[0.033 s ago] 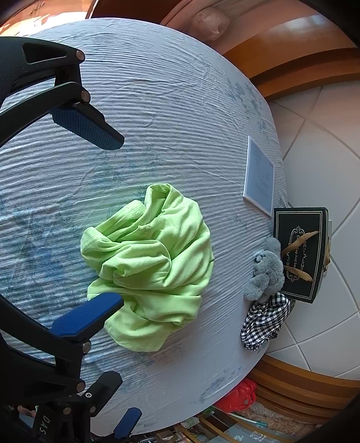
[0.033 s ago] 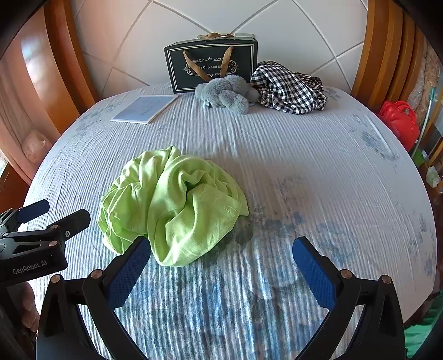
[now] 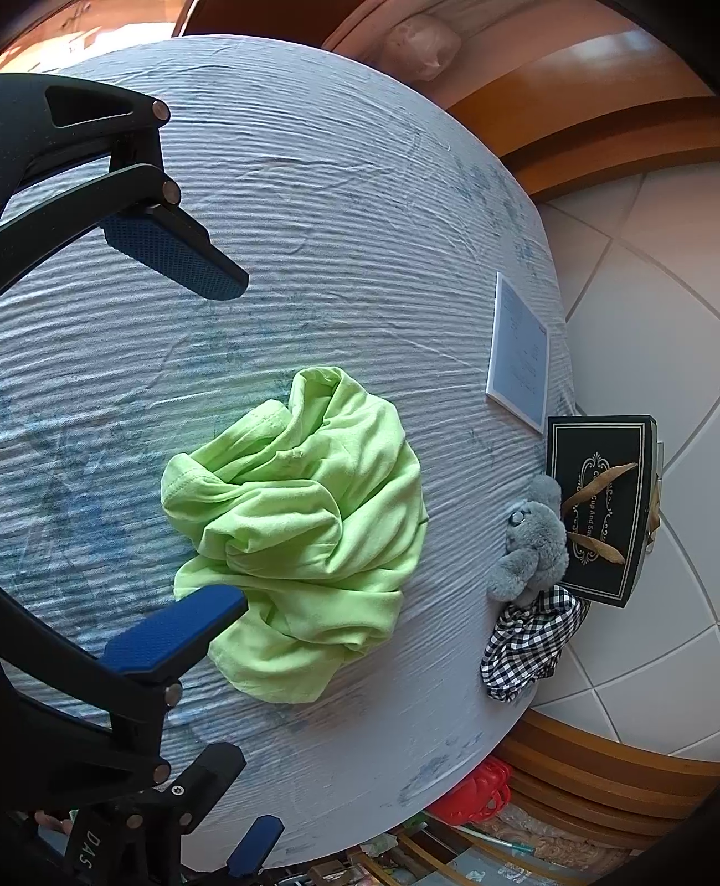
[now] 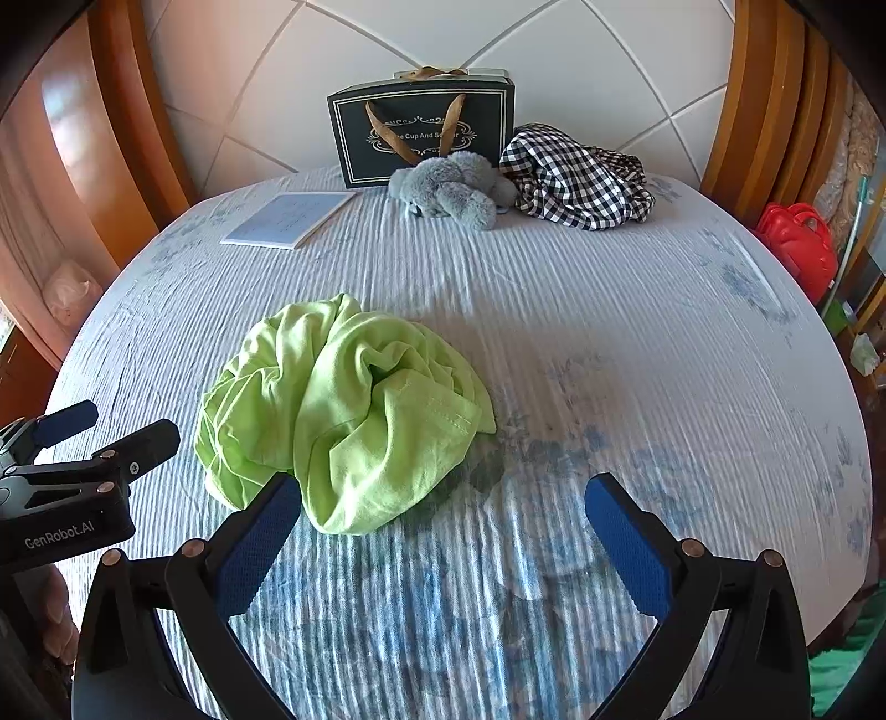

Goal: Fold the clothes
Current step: 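Move both grippers toward the crumpled lime-green T-shirt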

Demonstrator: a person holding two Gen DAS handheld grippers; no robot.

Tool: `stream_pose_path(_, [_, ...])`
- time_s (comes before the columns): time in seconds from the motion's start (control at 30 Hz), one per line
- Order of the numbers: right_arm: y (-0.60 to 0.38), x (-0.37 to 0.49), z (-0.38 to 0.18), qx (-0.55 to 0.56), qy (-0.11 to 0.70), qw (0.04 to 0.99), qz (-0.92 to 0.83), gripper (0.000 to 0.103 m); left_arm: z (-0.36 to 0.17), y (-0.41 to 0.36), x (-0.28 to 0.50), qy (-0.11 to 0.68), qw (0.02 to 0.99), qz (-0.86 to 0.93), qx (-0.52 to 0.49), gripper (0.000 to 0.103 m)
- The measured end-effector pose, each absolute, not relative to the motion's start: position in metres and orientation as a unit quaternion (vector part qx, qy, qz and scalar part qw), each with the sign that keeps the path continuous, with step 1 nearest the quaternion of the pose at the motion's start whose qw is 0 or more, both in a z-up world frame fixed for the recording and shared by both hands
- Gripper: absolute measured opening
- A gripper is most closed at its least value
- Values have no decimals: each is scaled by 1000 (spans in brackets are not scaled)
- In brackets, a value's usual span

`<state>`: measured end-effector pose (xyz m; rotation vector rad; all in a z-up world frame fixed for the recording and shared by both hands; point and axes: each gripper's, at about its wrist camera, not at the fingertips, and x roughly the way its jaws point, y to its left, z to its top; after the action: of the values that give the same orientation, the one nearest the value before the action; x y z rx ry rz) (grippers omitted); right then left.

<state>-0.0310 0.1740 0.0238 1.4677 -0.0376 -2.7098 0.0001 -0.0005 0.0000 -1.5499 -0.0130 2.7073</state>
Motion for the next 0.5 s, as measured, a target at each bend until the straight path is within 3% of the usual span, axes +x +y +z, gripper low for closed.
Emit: stream_pose_path(0.5, [174,-31,27,469,-5,22,-883,103,-2,-4,1,-8,8,870,-493,103])
